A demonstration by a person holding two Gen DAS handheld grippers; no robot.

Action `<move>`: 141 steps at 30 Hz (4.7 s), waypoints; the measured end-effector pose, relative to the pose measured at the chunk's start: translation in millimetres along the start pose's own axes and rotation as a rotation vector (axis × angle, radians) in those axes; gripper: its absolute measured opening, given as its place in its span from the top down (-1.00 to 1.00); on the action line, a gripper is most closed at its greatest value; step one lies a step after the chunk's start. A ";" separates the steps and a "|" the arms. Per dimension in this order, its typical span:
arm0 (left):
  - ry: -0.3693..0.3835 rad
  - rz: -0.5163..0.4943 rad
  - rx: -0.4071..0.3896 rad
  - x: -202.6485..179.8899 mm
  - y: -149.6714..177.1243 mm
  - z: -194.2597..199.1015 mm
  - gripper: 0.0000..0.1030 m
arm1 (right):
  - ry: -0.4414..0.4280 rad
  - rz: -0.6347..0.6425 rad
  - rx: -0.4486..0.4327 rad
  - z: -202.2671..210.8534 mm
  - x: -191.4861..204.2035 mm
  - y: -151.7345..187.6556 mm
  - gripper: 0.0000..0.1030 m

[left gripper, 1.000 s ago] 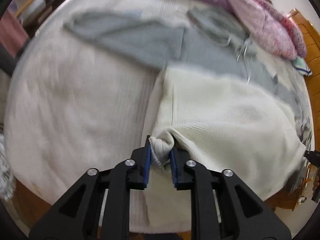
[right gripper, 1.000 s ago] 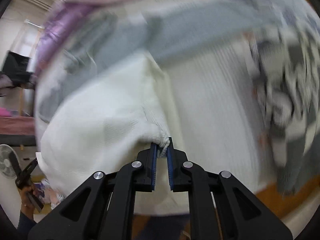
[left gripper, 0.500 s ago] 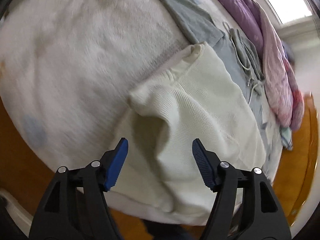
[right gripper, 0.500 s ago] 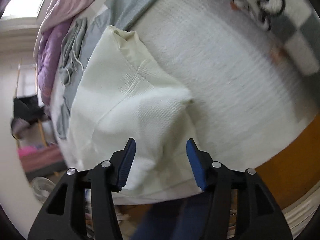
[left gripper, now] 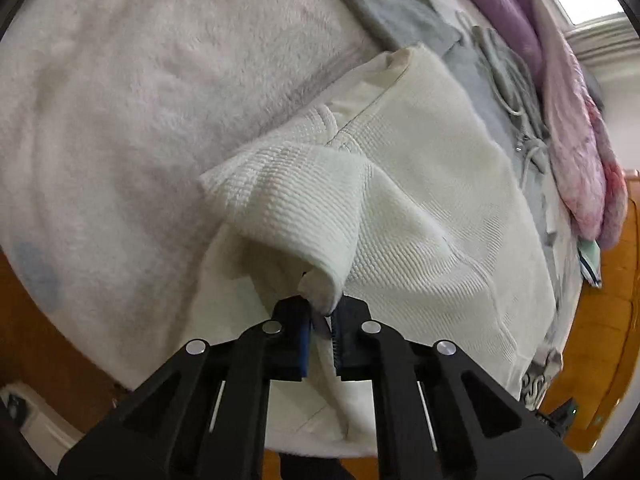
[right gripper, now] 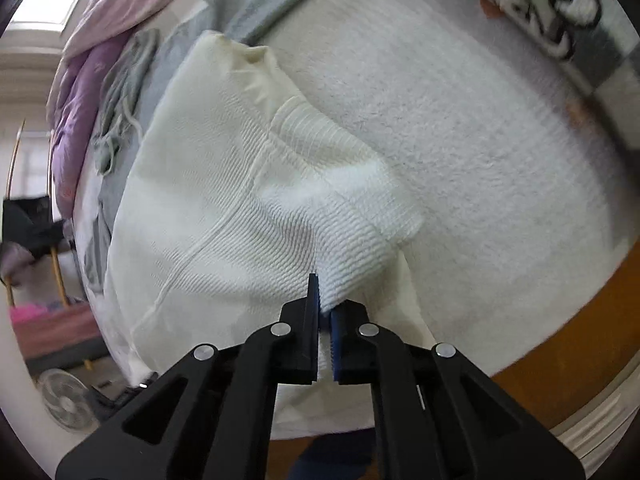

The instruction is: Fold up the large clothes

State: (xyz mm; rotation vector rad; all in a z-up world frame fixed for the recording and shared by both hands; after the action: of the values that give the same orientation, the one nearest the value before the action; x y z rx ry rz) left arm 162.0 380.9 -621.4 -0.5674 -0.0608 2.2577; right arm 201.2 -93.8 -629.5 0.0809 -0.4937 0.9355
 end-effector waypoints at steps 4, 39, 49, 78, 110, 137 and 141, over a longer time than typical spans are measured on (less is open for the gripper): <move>-0.007 -0.102 0.084 18.1 18.3 7.0 0.86 | 0.066 0.072 -0.001 7.7 -7.9 22.3 0.93; 0.049 0.083 0.142 83.1 32.8 -3.6 -0.37 | 0.095 0.560 0.107 -180.5 258.9 0.5 1.00; 0.080 0.126 0.174 87.8 27.3 -10.8 -0.39 | 0.128 0.511 0.192 -146.7 218.3 48.0 1.00; 0.175 0.072 0.229 62.3 29.4 -8.9 0.80 | 0.074 0.526 0.174 -95.6 134.4 195.8 0.88; 0.231 -0.006 0.178 -5.5 -47.3 17.8 -0.49 | -0.356 0.890 -0.078 -54.3 250.6 235.2 0.77; 0.391 -0.716 0.112 -347.1 101.2 -13.5 0.68 | -0.269 0.098 -0.216 47.2 59.1 56.7 0.77; 0.365 -0.768 0.176 -375.3 137.5 -44.6 0.68 | -0.215 0.023 -0.215 39.3 26.9 48.2 0.76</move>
State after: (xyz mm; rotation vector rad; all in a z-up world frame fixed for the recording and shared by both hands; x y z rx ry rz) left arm 305.6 12.3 -549.1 -0.7046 0.0907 1.3815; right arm 161.8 -55.7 -589.7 -0.0198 -0.7932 0.8952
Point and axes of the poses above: each gripper's, at about its wrist camera, not at the fingertips, and z roughly against the way its jaws point, x to its left, y to its underside, the point moved 6 cm from there along -z, roughly the way its jaws point, and after that the axes turned 12 degrees about -x, right-handed, at the moved point
